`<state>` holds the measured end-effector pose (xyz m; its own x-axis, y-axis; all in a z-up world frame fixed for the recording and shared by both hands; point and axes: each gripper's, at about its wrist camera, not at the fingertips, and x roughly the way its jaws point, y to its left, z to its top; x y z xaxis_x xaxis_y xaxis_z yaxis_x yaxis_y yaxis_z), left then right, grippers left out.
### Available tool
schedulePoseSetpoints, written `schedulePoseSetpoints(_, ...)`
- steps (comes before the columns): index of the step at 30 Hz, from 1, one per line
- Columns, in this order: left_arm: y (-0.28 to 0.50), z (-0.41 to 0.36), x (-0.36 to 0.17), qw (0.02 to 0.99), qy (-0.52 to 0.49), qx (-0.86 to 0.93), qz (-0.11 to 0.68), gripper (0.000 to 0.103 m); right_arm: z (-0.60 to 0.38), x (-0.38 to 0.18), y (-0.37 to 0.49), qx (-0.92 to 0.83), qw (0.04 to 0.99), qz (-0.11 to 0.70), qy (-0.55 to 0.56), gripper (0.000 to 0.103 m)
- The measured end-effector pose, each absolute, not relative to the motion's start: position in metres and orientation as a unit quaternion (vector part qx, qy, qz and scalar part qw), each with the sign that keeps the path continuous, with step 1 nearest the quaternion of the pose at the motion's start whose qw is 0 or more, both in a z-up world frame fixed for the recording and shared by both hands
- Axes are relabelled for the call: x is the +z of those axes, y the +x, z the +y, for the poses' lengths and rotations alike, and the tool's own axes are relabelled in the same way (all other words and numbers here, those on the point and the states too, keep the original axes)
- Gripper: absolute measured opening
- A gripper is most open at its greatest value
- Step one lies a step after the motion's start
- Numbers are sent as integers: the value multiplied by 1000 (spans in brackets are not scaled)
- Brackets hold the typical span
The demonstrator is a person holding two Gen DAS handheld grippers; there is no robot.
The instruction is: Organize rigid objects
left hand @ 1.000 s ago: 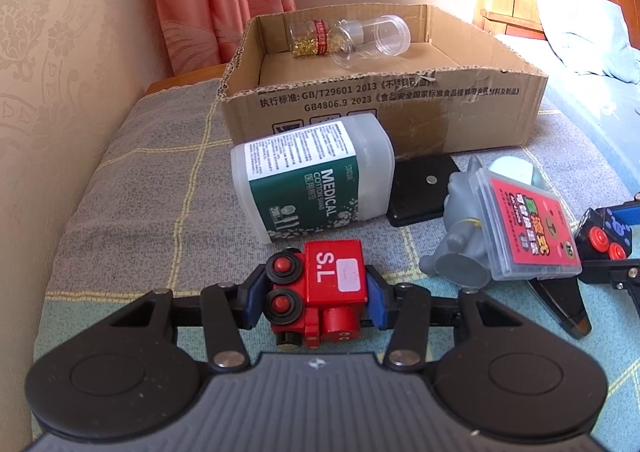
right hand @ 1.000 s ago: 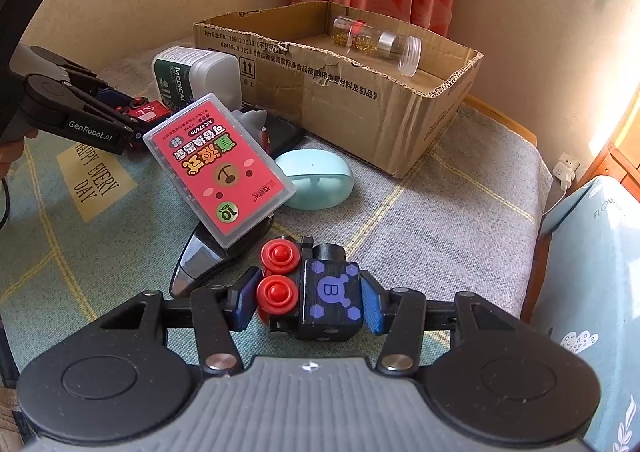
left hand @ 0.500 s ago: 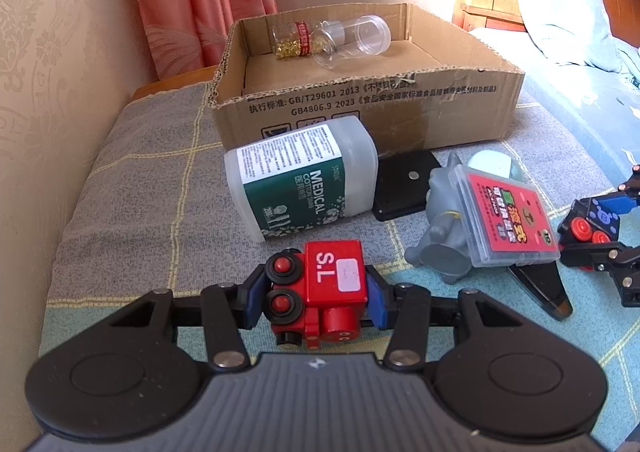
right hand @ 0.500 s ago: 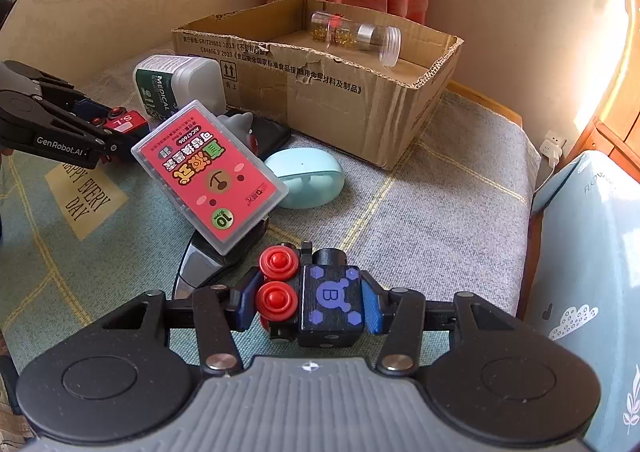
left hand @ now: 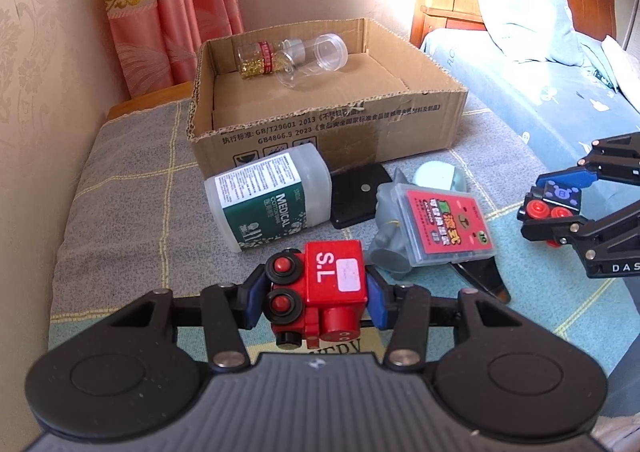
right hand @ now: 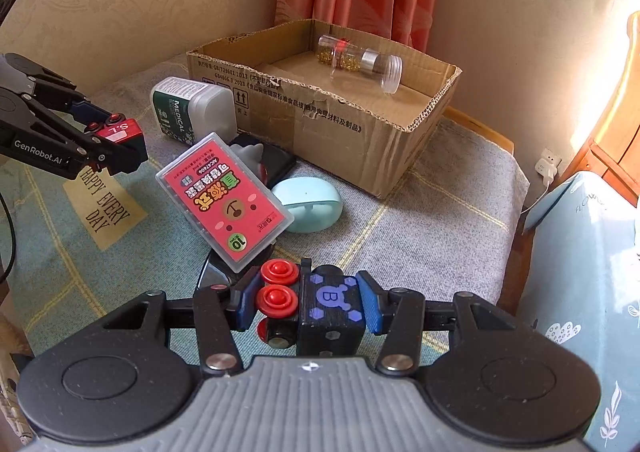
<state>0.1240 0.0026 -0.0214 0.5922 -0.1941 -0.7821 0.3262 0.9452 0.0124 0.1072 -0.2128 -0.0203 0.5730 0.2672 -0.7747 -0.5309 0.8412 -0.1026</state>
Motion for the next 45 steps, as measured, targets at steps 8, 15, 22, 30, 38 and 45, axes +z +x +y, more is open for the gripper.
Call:
schedulePoseSetpoints(8, 153, -9, 21, 898, 92, -174, 393, 47, -206, 23, 130, 237, 890, 351, -171, 55)
schedulePoseSetpoints(15, 222, -18, 50, 916, 97, -159, 355, 37, -196, 45, 171, 234, 903, 324, -159, 55)
schedulePoseSetpoints(22, 266, -18, 39, 915, 93, -136, 369, 38, -185, 60, 206, 233, 907, 316, -149, 55)
schedulePoseSetpoints(30, 254, -8, 30, 909, 99, -127, 384, 70, -173, 60, 258, 215, 913, 328, -112, 95)
schedulePoseSetpoints(38, 225, 0, 30, 913, 116, -118, 372, 78, -176, 58, 222, 222, 916, 319, -98, 98)
schedulePoseSetpoints(45, 195, 17, 10, 912, 75, -94, 393, 79, -179, 53, 177, 212, 925, 303, -90, 99)
